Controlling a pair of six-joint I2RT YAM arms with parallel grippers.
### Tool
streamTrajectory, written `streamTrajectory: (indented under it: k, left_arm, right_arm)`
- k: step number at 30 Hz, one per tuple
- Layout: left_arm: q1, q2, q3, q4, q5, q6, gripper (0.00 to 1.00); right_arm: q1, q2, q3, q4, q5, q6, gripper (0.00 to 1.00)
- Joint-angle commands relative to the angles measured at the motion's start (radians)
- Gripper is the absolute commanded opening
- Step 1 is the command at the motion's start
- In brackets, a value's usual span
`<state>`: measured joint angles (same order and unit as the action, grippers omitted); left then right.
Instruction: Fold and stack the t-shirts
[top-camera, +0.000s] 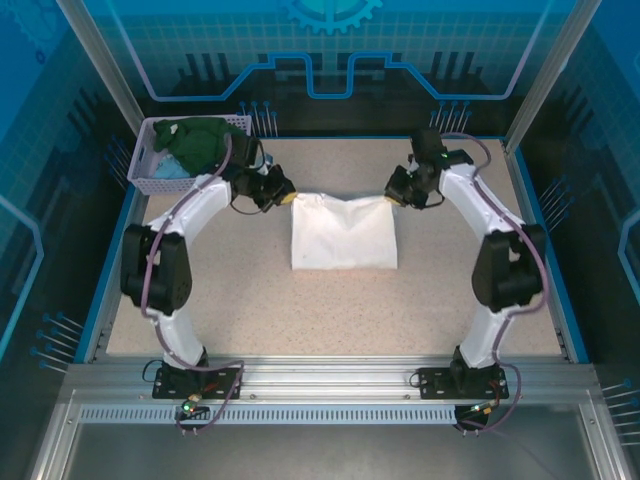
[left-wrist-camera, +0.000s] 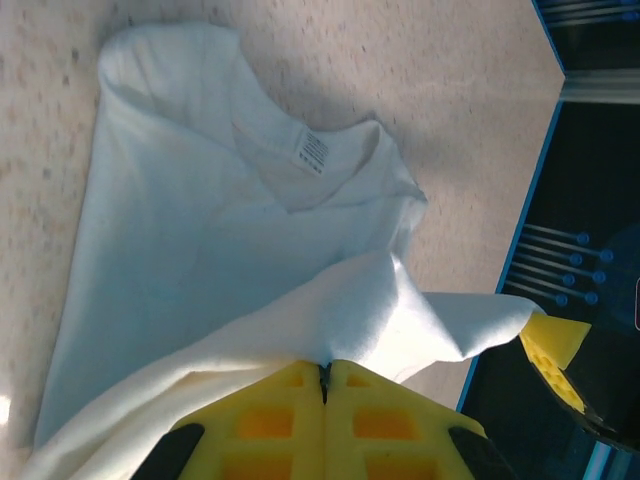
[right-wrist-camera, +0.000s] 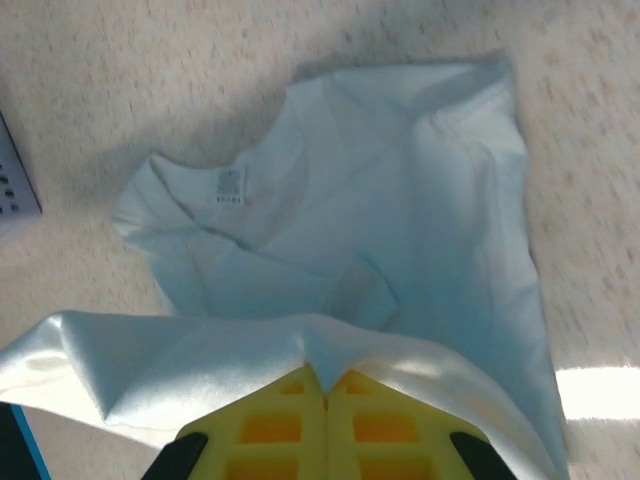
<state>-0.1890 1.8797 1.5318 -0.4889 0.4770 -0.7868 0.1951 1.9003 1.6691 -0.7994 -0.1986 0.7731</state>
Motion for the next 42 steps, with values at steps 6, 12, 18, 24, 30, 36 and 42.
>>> streamTrajectory:
  k: [6,12,18,24,30,36,42]
  left_arm:
    - [0.082,0.362,0.337,-0.11,-0.026,-0.012,0.49]
    - [0.09,0.305,0.447,-0.154,-0.087,0.035,0.67]
    - [-0.015,0.055,0.165,-0.017,-0.122,0.032,0.63]
    - [-0.166,0.006,-0.075,0.137,-0.159,0.018,0.44]
    - [-0.229,0.078,-0.254,0.202,-0.213,0.037,0.41]
    - [-0.247,-0.038,-0.588,0.315,-0.24,0.019,0.41]
    - [-0.291,-0.3,-0.853,0.302,-0.239,0.002,0.43]
  right_arm:
    - [-0.101,0.38,0.376,-0.08,-0.077,0.037,0.36]
    - [-0.17,0.378,0.443,-0.098,-0.113,0.037,0.46]
    - [-0.072,0.035,-0.054,0.163,-0.144,0.044,0.36]
    - [0.064,0.015,-0.289,0.321,-0.157,0.084,0.26]
    - [0.102,0.077,-0.451,0.416,-0.148,0.129,0.24]
    - [0.142,-0.069,-0.759,0.531,-0.14,0.181,0.25]
    - [0.268,-0.379,-0.995,0.528,-0.002,0.242,0.4]
